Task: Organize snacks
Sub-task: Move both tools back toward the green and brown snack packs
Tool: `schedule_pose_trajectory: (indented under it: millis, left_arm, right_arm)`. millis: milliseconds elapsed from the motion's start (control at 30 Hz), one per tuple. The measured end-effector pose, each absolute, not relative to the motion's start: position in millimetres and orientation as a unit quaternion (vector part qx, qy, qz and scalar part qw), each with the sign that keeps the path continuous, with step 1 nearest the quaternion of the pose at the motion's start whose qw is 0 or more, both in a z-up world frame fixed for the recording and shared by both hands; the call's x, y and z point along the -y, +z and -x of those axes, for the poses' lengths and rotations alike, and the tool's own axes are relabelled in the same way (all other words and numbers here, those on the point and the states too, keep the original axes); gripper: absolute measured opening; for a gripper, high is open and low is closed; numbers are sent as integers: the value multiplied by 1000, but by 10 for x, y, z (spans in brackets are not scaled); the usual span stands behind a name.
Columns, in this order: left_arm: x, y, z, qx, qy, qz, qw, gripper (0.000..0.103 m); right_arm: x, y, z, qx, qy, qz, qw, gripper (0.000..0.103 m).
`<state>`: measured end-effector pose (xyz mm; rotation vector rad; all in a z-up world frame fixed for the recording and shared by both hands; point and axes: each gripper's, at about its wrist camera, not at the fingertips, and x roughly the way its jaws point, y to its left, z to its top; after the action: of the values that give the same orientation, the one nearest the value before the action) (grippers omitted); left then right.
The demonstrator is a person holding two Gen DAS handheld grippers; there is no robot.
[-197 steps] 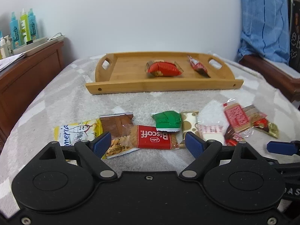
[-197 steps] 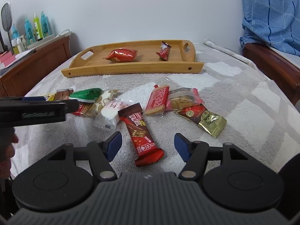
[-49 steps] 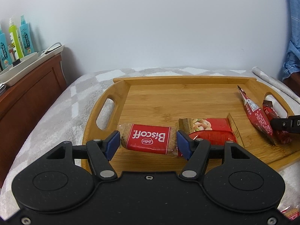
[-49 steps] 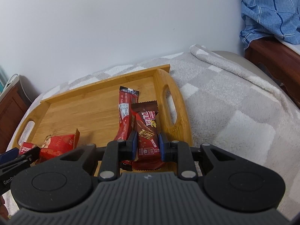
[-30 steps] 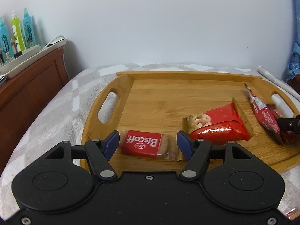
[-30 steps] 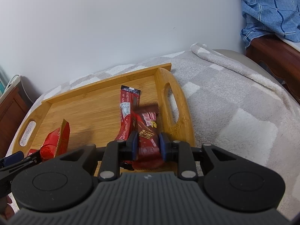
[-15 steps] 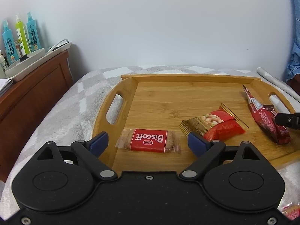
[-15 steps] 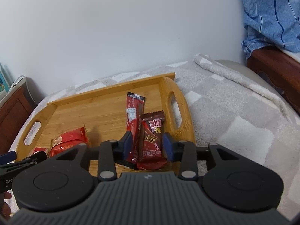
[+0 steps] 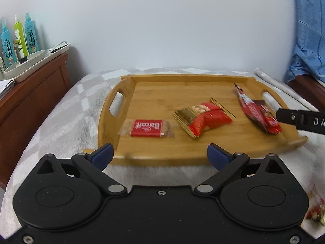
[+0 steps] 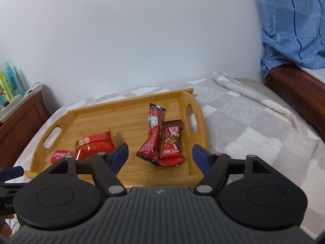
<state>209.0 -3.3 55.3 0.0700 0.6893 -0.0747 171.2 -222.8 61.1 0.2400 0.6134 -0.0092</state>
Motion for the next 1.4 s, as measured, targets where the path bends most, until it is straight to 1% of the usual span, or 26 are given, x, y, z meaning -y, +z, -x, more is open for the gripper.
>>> schedule_pose_trajectory:
  millis: [233,400,467,600,867,967,1033,1067,1133,1200,1267,1300,1367,1400]
  left_arm:
    - [-8,543,-1708,-337,-42,-28,940,99]
    - [-23,474,-1460,-342,-52,-25,938,99]
    - [-41,443,-1382,-347,-51,-19,936,99]
    - [-66,387,-1254,-351,-50,-10,935,99]
    - [-66,289,-1072,-354,-57,-12,933,99]
    - [-47,275,-1026,-350,-66,-17,934,89]
    - [-30,255,-1004,-351,-75,-20,933,79]
    - [-25,244,-999,-353,-77,-19,932,75]
    - [-14,229,-985,-352,-81,-18,932,64]
    - [-1,230,-976,-348,-83,-19,933,59]
    - [9,232,-975,-347,-89,-19,933,54]
    - [11,232,-978,-347,-92,-18,933,50]
    - [12,231,-987,-349,-95,-14,932,45]
    - [11,235,-989,-349,-96,-10,932,41]
  right_arm:
    - [2203,657,-1348,-286,-3,-105,952,88]
    - [2117,573,-1066,-292,-5,-72,954,88]
    - [2088,542,-958,-295,-1,-68,953,89]
    - [2009,477,-731,-293,-6,-47,955,93]
    - [1838,370,-412,-296,-9,-12,955,96]
    - [1784,321,-364,-301,-9,-3,954,96]
    - [1735,295,-343,-300,-7,6,954,94]
    - [1708,287,-341,-300,-4,11,954,93]
    - [1663,278,-335,-297,-3,22,955,89]
    - [1632,270,-335,-295,-8,28,955,83]
    - [1634,258,-342,-297,-12,25,954,80]
    - [1649,256,-348,-298,-15,19,954,80]
    - [1696,266,-356,-295,-27,4,955,79]
    - [1726,274,-357,-291,-33,-2,956,79]
